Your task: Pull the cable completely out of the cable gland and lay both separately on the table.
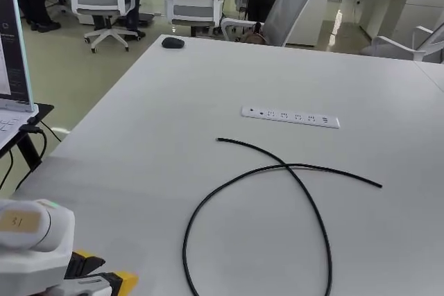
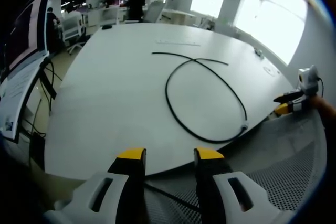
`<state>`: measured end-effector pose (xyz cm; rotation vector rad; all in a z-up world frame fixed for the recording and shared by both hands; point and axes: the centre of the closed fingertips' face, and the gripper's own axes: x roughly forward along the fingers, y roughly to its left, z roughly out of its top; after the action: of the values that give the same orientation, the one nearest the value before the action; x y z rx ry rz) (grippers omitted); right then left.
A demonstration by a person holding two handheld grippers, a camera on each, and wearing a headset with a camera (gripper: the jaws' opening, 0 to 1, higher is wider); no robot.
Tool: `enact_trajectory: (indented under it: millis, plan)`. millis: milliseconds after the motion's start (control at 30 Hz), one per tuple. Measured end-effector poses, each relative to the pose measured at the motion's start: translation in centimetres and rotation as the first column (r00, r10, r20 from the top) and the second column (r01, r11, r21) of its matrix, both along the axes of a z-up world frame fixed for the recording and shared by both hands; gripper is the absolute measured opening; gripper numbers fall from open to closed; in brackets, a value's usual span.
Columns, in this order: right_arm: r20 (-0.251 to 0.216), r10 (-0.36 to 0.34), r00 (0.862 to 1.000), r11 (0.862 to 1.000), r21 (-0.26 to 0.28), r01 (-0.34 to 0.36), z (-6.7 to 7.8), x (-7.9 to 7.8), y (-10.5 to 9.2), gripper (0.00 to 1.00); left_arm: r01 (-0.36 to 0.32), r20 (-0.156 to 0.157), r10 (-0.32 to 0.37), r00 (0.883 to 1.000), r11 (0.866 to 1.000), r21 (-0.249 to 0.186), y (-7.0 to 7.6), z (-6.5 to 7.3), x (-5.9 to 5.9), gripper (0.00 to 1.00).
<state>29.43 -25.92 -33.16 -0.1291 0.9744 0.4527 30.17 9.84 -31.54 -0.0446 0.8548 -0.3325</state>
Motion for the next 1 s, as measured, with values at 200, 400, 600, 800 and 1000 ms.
enact_trajectory:
  millis: [200,400,600,800,1000]
  plan:
    - [-0.003,0.004,1.0,1.0,0.003,-0.004,0.0,-0.1,0.1,0.51,-0.001,-0.003,0.001,1.0,1.0,-0.003,0.0,-0.1,0.0,0.38]
    - [-0.013,0.019,1.0,1.0,0.002,-0.019,-0.1,-0.2,0.2,0.51,0.005,-0.014,-0.005,1.0,1.0,-0.002,0.0,-0.2,-0.1,0.37]
    - [-0.033,0.038,0.999,0.999,-0.002,-0.038,-0.3,-0.5,0.4,0.5,0.011,-0.02,-0.011,1.0,1.0,-0.001,0.0,-0.3,-0.2,0.36]
    - [-0.06,0.08,0.995,0.997,-0.012,-0.081,-0.5,-0.9,0.8,0.5,0.008,-0.021,-0.008,1.0,1.0,-0.002,0.1,-0.3,-0.1,0.36]
    - [-0.084,0.113,0.99,0.994,0.001,-0.113,-0.7,-1.2,1.3,0.5,0.002,-0.019,-0.002,1.0,1.0,-0.004,0.1,-0.3,0.1,0.36]
